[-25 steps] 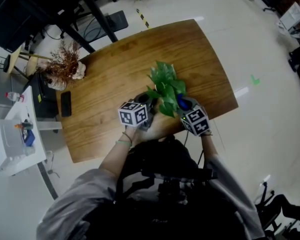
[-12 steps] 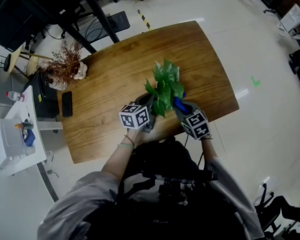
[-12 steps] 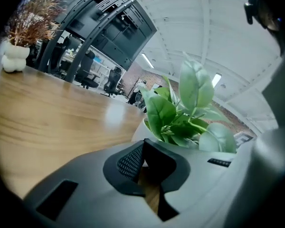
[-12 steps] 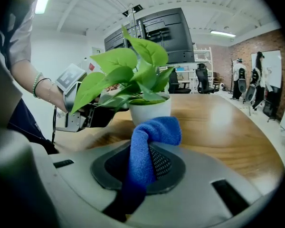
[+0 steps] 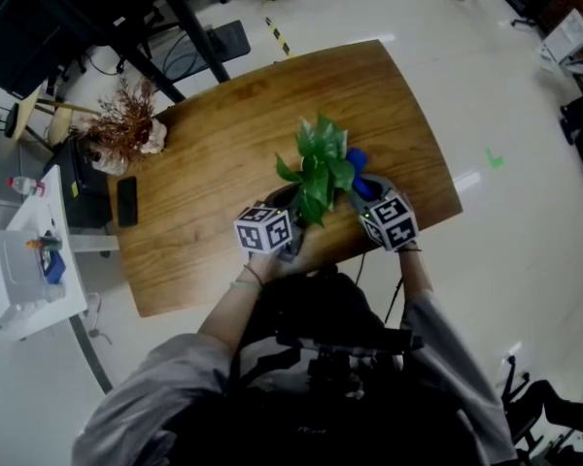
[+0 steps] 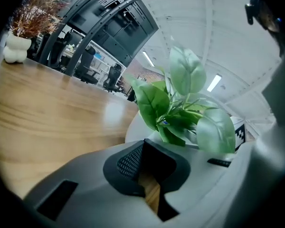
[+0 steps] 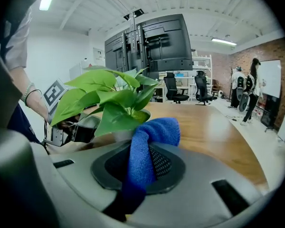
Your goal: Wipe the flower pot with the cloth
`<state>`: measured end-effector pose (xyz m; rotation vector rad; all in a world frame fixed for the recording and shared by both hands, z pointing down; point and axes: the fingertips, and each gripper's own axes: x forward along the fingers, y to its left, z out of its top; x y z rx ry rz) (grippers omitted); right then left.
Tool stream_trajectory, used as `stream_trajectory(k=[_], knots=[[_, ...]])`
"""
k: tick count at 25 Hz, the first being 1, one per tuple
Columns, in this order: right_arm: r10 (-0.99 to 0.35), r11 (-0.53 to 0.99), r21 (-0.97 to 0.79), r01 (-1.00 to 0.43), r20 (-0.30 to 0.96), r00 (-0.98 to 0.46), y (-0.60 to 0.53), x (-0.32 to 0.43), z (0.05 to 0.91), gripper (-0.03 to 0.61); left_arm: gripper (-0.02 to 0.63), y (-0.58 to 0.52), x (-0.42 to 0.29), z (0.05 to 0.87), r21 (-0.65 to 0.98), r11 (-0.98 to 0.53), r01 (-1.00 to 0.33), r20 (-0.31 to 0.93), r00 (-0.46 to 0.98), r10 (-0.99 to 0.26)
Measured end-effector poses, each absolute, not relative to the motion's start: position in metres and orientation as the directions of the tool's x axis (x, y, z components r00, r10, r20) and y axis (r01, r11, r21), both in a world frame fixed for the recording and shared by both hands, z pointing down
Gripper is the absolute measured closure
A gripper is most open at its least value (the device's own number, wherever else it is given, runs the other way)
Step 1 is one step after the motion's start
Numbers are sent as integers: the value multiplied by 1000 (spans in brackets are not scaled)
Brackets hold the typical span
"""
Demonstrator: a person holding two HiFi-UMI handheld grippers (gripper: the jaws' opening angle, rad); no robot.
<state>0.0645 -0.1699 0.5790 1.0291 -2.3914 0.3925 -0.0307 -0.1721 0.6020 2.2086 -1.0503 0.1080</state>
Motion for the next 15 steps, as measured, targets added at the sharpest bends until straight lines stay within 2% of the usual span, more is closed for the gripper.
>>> stream_trajectory(k=[10, 15], knots=[[-494, 715, -147, -684, 586, -642, -137, 9, 612, 521, 609, -204, -62, 603, 525, -384, -759, 349, 603, -717], [-502, 692, -192, -696, 565, -655, -134, 13, 610, 522, 609, -203, -66, 604, 526, -349, -776, 357, 573, -738]])
